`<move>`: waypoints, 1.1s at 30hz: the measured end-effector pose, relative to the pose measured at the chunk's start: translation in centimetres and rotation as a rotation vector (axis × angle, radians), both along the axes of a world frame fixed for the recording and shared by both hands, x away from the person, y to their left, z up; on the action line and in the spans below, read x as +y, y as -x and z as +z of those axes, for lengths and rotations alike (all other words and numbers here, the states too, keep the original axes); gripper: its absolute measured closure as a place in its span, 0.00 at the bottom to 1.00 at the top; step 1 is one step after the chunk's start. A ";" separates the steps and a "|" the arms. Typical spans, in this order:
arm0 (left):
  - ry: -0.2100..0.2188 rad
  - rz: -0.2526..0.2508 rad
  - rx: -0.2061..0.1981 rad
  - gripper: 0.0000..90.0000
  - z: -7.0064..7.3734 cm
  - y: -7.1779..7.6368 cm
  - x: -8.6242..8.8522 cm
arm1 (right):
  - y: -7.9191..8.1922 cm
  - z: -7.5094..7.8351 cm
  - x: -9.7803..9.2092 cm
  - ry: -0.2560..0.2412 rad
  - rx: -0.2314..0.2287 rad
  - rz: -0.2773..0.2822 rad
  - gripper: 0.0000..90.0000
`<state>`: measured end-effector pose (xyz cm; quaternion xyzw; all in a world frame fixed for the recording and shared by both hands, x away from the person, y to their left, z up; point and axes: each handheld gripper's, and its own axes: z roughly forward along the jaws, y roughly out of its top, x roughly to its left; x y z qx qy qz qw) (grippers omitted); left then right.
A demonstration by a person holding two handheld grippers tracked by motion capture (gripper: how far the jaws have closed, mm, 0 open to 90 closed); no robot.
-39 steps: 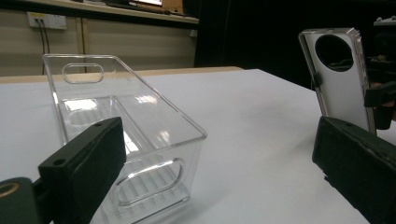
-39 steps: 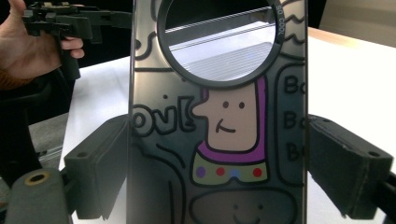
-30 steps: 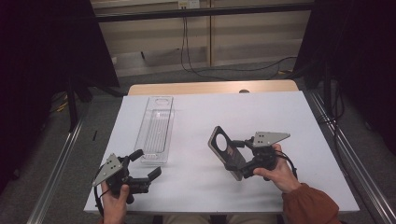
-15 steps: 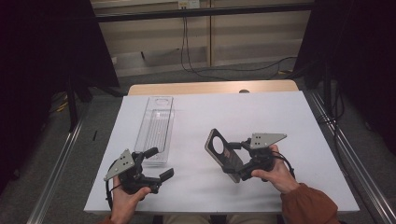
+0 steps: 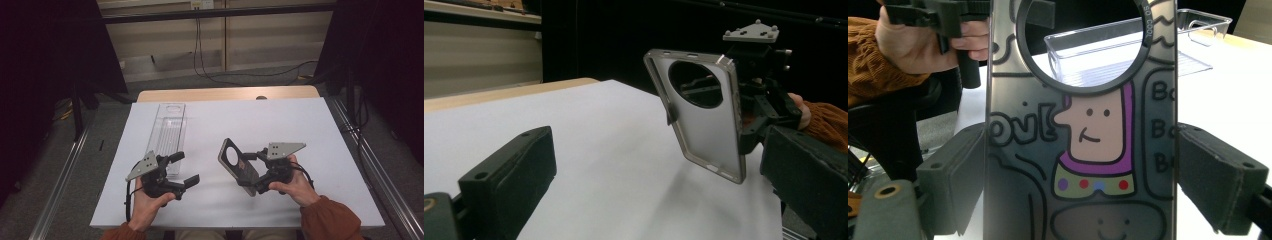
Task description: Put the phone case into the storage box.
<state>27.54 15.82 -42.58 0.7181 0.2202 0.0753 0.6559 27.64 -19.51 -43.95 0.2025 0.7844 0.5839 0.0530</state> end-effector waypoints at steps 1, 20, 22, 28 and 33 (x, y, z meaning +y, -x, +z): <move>-0.002 -0.008 -0.004 0.02 0.2 -0.1 -0.2 | 0.0 0.1 -0.1 -0.003 -0.004 0.002 0.13; -0.009 -0.197 -0.089 0.01 1.6 -1.5 -5.4 | -0.3 0.1 -0.2 -0.014 0.006 0.037 0.13; -0.004 -0.196 -0.097 0.01 1.6 -1.5 -5.6 | -0.3 0.1 -0.1 -0.021 0.015 0.044 0.13; 0.008 -0.221 -0.097 0.01 1.2 -1.7 -6.0 | -0.2 0.2 0.1 -0.012 0.006 0.071 0.13; 0.001 -0.242 -0.092 0.01 0.8 -1.5 -6.7 | -0.2 0.1 0.2 -0.016 0.003 0.089 0.13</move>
